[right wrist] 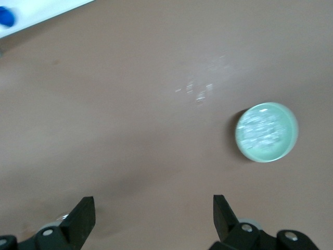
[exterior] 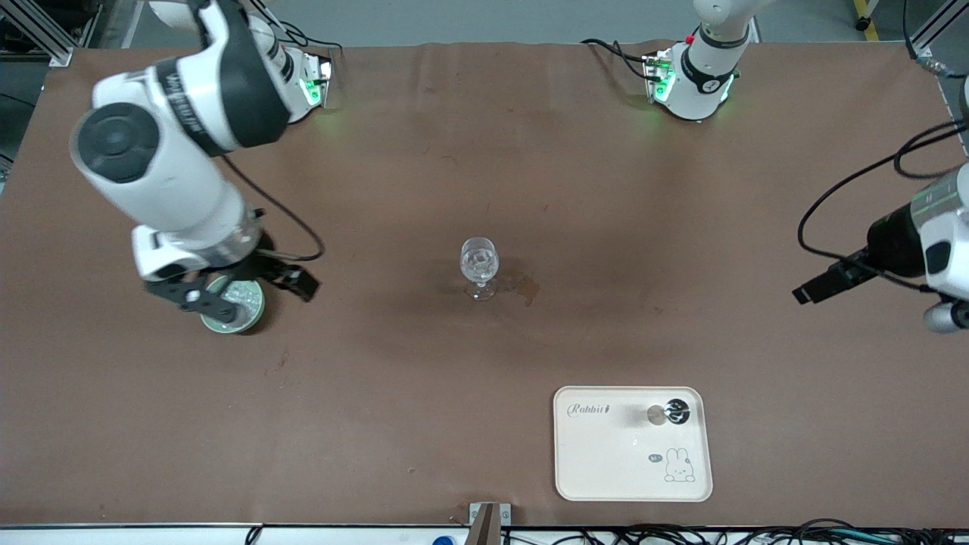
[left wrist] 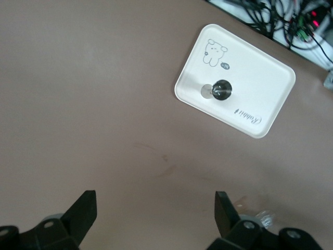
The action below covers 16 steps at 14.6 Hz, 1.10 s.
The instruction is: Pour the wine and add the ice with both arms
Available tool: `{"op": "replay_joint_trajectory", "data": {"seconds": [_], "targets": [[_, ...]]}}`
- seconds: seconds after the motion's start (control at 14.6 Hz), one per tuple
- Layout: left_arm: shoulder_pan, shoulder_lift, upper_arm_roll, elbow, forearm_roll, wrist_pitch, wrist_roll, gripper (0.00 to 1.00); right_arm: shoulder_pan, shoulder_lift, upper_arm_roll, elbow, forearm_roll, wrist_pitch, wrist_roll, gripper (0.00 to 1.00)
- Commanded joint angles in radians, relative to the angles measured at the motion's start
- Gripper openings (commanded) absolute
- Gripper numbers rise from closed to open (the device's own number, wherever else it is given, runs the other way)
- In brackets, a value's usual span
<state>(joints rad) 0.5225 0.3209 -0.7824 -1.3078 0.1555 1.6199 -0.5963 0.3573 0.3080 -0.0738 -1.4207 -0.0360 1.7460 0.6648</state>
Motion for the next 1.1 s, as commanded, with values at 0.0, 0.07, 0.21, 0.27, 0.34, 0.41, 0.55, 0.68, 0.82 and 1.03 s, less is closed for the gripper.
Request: {"op": "replay_joint_trajectory", "data": {"seconds": [0.0,0.07,0.21,0.27,0.34,0.41,0.55,0.68,0.82,1.03], "targets": [[-0.019,-0.094,0.023,-0.034,0.018,-0.011,0.169,1.0,-0.09,-0.098,0.025,-0.142,-0.039,0.018,-0.081,1.0],[-0.068,-0.115,0.094,-0.036,0.018,-0.021,0.209,1.0,-0.122,-0.118,0.025,-0.168,-0.039,0.021,-0.129,0.99],[-0.229,-0.173,0.306,-0.053,-0.017,-0.073,0.329,1.0,-0.171,-0.153,0.026,-0.207,-0.038,0.021,-0.2,0.99],[-0.284,-0.195,0.378,-0.056,-0.06,-0.095,0.381,1.0,-0.188,-0.176,0.026,-0.233,-0.038,0.021,-0.232,0.98],[-0.364,-0.225,0.485,-0.079,-0.121,-0.116,0.41,1.0,-0.204,-0.193,0.026,-0.251,-0.038,0.021,-0.255,0.98],[-0.475,-0.268,0.615,-0.121,-0.154,-0.123,0.412,1.0,-0.218,-0.208,0.026,-0.265,-0.038,0.021,-0.281,0.98],[-0.541,-0.339,0.683,-0.2,-0.159,-0.121,0.421,1.0,-0.254,-0.234,0.026,-0.277,-0.038,0.014,-0.358,0.98],[-0.541,-0.391,0.683,-0.254,-0.16,-0.121,0.434,1.0,-0.282,-0.25,0.026,-0.276,-0.036,-0.015,-0.427,0.98],[-0.541,-0.439,0.681,-0.31,-0.159,-0.114,0.457,1.0,-0.308,-0.268,0.026,-0.276,-0.028,-0.022,-0.493,0.98],[-0.544,-0.486,0.683,-0.355,-0.152,-0.098,0.492,1.0,-0.357,-0.282,0.026,-0.265,-0.024,-0.051,-0.611,0.98]]}}
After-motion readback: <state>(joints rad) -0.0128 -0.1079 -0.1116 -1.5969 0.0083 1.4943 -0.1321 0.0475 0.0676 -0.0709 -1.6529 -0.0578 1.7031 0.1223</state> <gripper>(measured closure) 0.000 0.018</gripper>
